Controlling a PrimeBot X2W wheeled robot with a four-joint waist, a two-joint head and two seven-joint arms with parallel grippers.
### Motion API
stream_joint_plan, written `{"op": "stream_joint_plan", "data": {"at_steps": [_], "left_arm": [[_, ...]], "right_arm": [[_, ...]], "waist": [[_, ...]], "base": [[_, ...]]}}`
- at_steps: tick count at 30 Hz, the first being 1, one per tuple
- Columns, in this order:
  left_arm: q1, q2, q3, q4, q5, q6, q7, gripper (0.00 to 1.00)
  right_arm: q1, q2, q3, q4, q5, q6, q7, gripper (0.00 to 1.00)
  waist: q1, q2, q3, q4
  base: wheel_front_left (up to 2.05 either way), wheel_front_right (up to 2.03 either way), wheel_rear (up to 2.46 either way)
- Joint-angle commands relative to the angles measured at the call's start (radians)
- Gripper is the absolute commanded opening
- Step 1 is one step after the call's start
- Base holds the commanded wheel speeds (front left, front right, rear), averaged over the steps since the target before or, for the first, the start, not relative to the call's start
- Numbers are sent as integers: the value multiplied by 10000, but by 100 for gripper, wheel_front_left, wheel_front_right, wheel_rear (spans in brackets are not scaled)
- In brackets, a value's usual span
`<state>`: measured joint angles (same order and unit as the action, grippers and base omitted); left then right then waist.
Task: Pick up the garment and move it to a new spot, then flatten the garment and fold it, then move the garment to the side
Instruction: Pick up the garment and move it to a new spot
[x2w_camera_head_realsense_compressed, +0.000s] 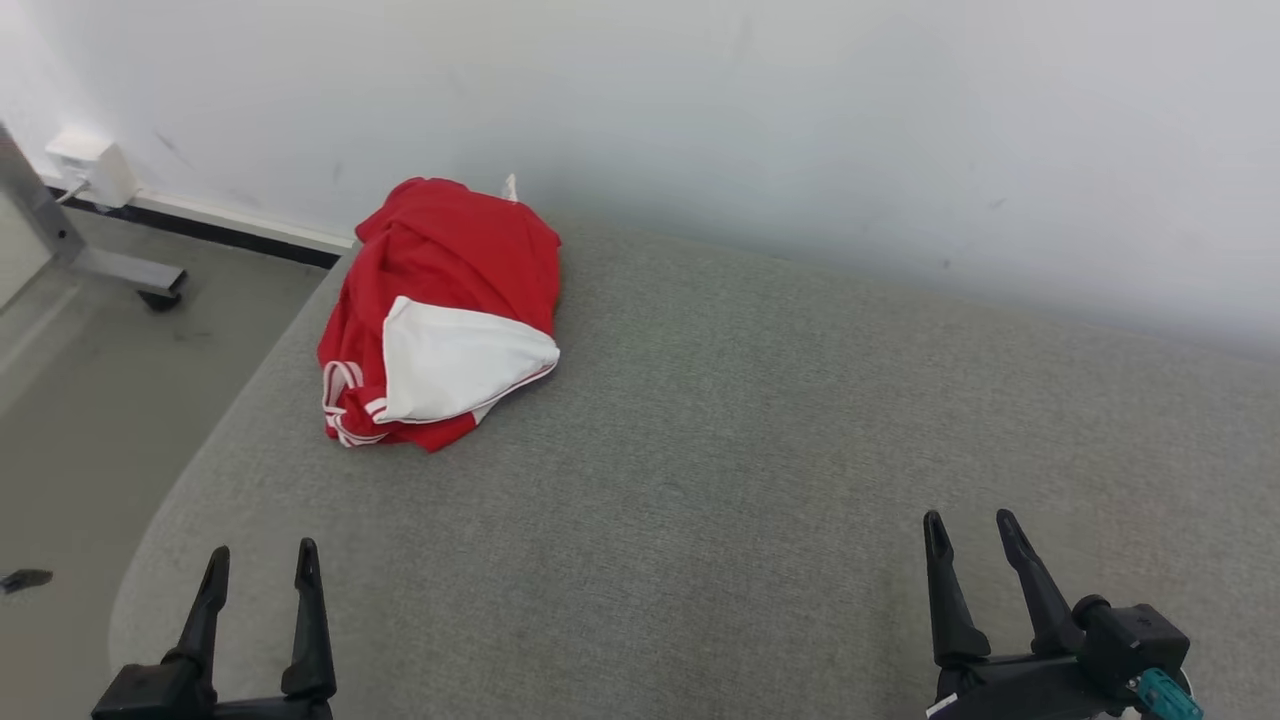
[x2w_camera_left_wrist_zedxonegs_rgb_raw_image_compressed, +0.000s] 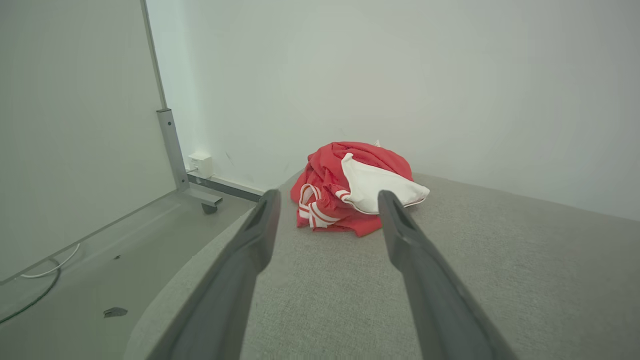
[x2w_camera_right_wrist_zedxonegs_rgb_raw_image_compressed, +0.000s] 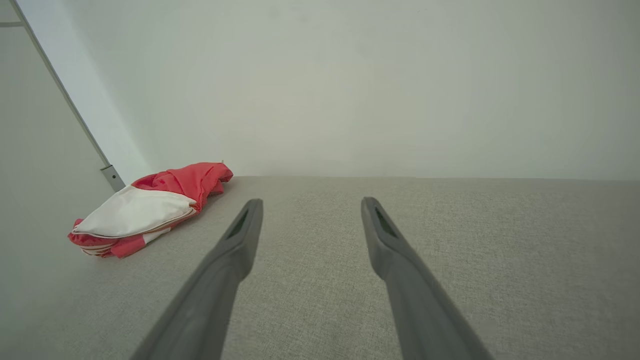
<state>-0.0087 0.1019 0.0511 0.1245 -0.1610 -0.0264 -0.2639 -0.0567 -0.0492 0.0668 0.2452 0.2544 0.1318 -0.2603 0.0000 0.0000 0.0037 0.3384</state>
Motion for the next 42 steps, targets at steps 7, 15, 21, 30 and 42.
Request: {"op": "stream_joint_plan", "data": {"at_steps": [7,15,21,30,42], "left_arm": [[179,109,41,48,-65,32,-11,100],[334,173,100,124,-144,97,-11,100],[396,195,135,100,-212,156,-11,100],[81,227,160,215,-429,100,-10,100],[-2540,1119,445,385,-868,-330,137,100]], "right_arm": [[64,-19,17,138,118,-21,-46,100],[77,-19,129,155,177,-21,-55,100],[109,-21,153,143,96,-21,-58,100],[-49,-21,176,70,-92,-21,-39,100],[-722,-39,-216,-594,-880,-21,366,100]], "waist": [[0,0,-170,923],[0,0,-318,1304],[0,0,-338,1318],[0,0,-144,940],[0,0,1384,-785]], "base": [[0,0,0],[0,0,0],[0,0,0],[0,0,0],[0,0,0]]}}
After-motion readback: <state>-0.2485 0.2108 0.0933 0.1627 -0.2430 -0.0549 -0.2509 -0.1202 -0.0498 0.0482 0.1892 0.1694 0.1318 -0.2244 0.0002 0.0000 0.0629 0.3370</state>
